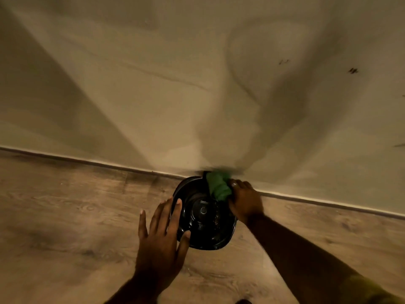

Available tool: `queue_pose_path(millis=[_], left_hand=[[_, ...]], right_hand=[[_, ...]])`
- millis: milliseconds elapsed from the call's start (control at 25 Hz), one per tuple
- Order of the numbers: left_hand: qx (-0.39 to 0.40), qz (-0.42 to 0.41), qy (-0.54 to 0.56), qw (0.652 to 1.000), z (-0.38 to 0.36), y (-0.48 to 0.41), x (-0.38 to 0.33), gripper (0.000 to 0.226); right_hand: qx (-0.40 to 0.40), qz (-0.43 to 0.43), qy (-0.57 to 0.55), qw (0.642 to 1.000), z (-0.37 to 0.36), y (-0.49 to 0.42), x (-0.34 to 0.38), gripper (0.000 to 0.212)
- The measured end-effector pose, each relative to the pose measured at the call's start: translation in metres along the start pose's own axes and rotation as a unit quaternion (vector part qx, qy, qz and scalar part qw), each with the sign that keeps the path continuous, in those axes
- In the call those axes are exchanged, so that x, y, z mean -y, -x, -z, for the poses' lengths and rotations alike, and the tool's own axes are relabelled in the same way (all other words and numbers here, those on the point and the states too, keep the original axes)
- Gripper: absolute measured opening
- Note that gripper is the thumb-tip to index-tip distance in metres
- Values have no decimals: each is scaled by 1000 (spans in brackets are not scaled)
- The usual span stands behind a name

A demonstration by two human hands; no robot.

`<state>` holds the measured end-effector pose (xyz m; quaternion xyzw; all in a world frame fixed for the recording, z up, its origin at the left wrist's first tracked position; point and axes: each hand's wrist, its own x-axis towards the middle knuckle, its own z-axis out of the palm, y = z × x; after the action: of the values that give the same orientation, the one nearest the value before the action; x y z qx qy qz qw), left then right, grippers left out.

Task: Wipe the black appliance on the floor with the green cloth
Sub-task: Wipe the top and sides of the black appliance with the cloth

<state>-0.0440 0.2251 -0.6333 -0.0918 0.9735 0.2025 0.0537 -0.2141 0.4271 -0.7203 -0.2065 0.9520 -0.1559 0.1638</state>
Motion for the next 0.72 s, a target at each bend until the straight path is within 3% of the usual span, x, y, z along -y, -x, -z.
queue_pose_path(millis=[120, 240, 520, 640, 720], left_hand=[[-7, -8, 2, 1000, -2, 4, 3, 65], [-6, 1, 5, 1000, -1, 5, 6, 64], [-12, 19, 8, 1000, 0, -1, 14, 64], [-29, 28, 3, 999, 8, -3, 23, 63], [-40, 35, 4, 999, 12, -5, 26, 61]], right_hand=[[98, -15, 41, 994, -2, -34, 29, 48], [99, -93, 79, 988, -2, -33, 30, 46], [166, 48, 233, 957, -5, -81, 104, 30], [231, 93, 202, 947, -7, -91, 122, 31], [212, 99, 141, 962, -1, -90, 116, 36]])
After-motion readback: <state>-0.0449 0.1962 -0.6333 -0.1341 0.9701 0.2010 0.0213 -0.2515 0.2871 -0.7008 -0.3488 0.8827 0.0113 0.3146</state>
